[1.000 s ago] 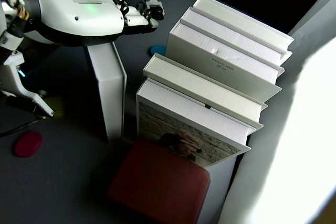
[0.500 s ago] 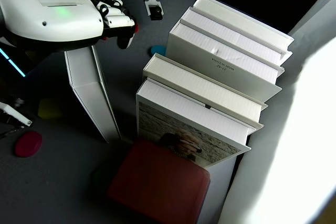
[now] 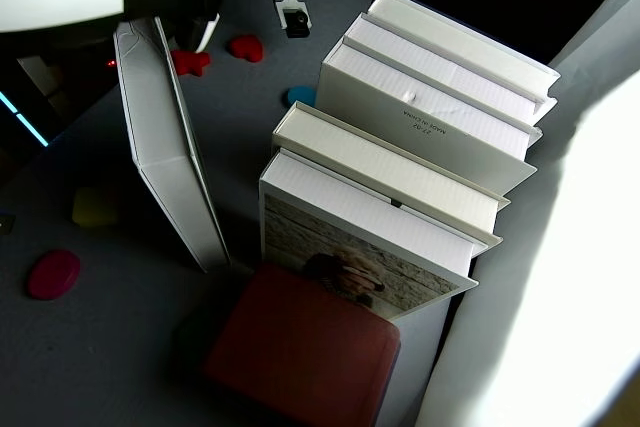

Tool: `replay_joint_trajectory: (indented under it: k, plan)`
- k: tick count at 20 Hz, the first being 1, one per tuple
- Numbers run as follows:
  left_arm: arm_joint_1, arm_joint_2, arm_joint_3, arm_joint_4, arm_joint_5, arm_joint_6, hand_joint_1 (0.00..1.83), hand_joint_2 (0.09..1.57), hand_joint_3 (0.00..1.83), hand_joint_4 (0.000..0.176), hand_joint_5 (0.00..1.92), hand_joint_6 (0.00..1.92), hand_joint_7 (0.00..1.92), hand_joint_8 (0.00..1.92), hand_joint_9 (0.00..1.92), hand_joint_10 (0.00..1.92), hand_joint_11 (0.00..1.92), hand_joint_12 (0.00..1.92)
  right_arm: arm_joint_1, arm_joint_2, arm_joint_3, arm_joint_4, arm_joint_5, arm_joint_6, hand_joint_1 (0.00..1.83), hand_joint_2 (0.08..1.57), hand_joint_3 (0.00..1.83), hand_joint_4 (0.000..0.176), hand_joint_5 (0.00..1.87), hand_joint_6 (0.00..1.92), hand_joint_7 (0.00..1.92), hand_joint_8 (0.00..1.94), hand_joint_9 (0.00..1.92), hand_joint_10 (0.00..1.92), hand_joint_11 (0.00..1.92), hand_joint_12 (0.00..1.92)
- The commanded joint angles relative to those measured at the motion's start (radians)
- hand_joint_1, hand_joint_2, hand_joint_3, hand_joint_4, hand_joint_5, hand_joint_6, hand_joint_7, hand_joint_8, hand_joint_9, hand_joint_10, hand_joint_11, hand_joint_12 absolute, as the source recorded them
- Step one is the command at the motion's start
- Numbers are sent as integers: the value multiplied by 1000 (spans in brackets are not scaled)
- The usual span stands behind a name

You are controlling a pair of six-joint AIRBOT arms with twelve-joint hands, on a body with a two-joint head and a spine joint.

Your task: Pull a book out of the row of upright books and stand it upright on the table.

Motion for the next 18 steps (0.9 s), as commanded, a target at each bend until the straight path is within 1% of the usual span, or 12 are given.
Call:
replay_joint_trajectory:
  k: [1, 3, 5, 7, 8, 10, 11, 13, 15, 16, 17, 18]
  plan:
    - [-2, 8, -3, -8, -132, -12, 683, 1262, 1, 19, 283, 2, 170, 0, 231, 0, 0, 1110, 14, 13, -7, 117, -23, -28, 216, 1266, 39, 0, 0, 0, 0, 0, 0, 0, 0, 1921]
    - [0, 15, -10, -10, -145, -12, 660, 1268, 2, 27, 283, 1, 165, 0, 229, 2, 0, 1089, -7, 55, -19, 217, -40, -104, 242, 1254, 31, 0, 0, 0, 0, 0, 0, 0, 0, 1921]
    - [4, 20, -15, -13, -155, -11, 696, 1278, 3, 8, 264, 1, 153, 1, 186, 0, 0, 988, -61, 73, -17, 346, -46, -190, 259, 1319, 57, 16, 0, 0, 0, 0, 0, 0, 0, 1921]
    - [10, 26, -21, -17, -165, -7, 654, 1291, 2, 30, 226, 0, 139, 1, 142, 0, 0, 869, -141, 88, -12, 522, -45, -322, 411, 1304, 36, 36, 0, 0, 0, 0, 0, 0, 0, 1921]
    - [10, 28, -21, -17, -167, -7, 642, 1302, 2, 39, 200, 0, 143, 1, 134, 0, 0, 838, -178, 97, -12, 617, -36, -389, 427, 1294, 29, 15, 0, 0, 0, 0, 0, 0, 0, 1921]
    - [10, 28, -22, -17, -170, -7, 602, 1317, 1, 61, 149, 0, 114, 0, 94, 0, 0, 718, -275, 117, -13, 817, 5, -504, 421, 1276, 18, 0, 0, 0, 0, 0, 0, 0, 0, 1921]
    - [10, 28, -23, -17, -171, -7, 561, 1307, 0, 87, 132, 0, 99, 0, 77, 0, 0, 710, -324, 126, -15, 909, 33, -558, 388, 1281, 19, 0, 0, 0, 0, 0, 0, 0, 0, 1921]
    - [10, 30, -24, -17, -173, -7, 535, 1311, 0, 104, 106, 0, 81, 0, 75, 1, 0, 741, -418, 132, -21, 1060, 91, -649, 336, 1304, 23, 0, 0, 0, 0, 0, 27, 17, 0, 1921]
    - [11, 32, -27, -19, -176, -6, 549, 1313, 0, 95, 98, 0, 57, 0, 59, 0, 0, 746, -538, 118, -21, 1239, 204, -733, 338, 1321, 21, 26, 0, 0, 0, 0, 0, 0, 0, 1921]
    - [11, 31, -26, -19, -176, -6, 544, 1316, 0, 91, 95, 0, 50, 1, 54, 0, 0, 699, -593, 110, -21, 1307, 257, -758, 309, 1325, 20, 21, 0, 0, 0, 0, 0, 0, 0, 1921]
    - [11, 31, -26, -20, -176, -6, 537, 1318, 0, 98, 90, 0, 38, 0, 45, 0, 0, 656, -644, 100, -18, 1377, 319, -774, 290, 1332, 20, 0, 0, 0, 0, 0, 0, 0, 0, 1921]
    - [11, 31, -26, -20, -175, -6, 537, 1321, 1, 101, 83, 0, 23, 0, 41, 0, 0, 645, -697, 90, -17, 1434, 374, -783, 292, 1318, 11, 26, 0, 0, 0, 0, 0, 0, 0, 1921]
